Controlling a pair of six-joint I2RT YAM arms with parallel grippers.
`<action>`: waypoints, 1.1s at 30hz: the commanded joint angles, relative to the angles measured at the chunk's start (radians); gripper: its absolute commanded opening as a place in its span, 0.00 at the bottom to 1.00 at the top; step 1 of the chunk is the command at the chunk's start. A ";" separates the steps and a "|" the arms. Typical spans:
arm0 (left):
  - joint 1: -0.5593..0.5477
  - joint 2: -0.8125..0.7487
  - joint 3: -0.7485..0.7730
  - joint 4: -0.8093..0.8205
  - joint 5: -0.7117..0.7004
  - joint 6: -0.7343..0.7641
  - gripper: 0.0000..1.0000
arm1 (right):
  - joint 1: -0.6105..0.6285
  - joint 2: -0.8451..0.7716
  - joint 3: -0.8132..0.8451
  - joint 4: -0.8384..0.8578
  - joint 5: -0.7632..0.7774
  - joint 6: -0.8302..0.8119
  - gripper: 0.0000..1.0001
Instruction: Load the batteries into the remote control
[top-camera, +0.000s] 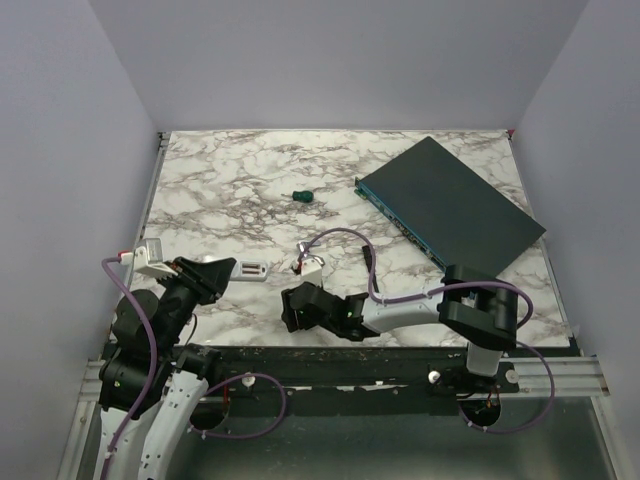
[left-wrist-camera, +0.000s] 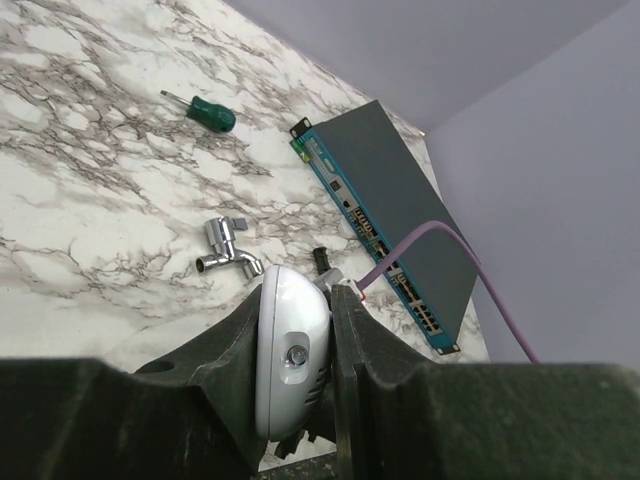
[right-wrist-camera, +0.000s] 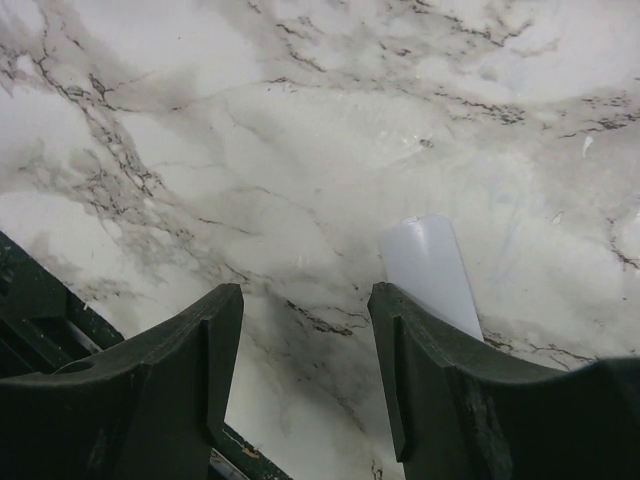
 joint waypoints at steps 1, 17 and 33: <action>0.006 -0.017 0.020 -0.016 -0.026 0.016 0.00 | -0.023 0.036 -0.017 -0.102 0.070 -0.013 0.62; 0.006 -0.022 0.026 -0.025 -0.021 0.023 0.00 | -0.031 -0.022 -0.043 -0.155 0.093 0.016 0.63; 0.006 -0.016 0.042 -0.025 -0.009 0.022 0.00 | -0.031 -0.052 -0.043 -0.174 0.121 -0.047 0.65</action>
